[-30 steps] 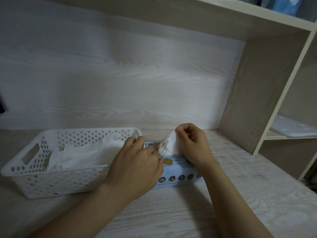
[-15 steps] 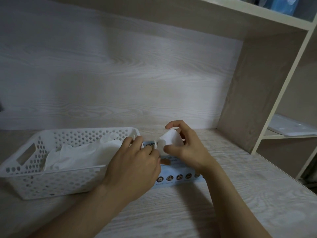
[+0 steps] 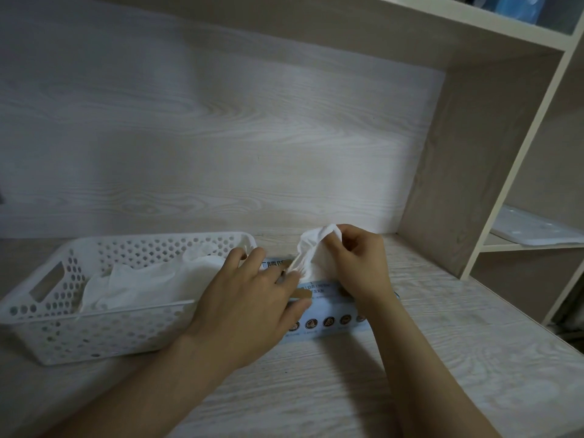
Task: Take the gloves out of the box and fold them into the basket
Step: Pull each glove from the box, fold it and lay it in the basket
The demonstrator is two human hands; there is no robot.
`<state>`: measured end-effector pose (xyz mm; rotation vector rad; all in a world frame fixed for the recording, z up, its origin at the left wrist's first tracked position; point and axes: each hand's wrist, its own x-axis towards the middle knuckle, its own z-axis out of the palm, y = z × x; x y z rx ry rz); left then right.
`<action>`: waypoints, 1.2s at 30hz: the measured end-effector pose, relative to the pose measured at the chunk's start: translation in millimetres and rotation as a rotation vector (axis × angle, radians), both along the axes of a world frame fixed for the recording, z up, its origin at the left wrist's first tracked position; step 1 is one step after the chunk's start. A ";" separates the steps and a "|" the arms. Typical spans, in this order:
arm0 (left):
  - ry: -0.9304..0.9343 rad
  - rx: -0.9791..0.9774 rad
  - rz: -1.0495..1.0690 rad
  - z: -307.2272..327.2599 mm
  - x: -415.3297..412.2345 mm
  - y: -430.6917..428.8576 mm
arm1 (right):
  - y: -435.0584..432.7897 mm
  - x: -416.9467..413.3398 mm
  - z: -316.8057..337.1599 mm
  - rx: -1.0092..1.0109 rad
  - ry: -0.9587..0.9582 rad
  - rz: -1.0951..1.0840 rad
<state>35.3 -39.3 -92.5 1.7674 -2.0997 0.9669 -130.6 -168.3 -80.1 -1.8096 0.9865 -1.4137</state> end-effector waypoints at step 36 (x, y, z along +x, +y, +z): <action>0.133 -0.120 0.013 0.6 -3.5 5.7 | 30.3 6.6 26.1 0.271 -0.636 0.152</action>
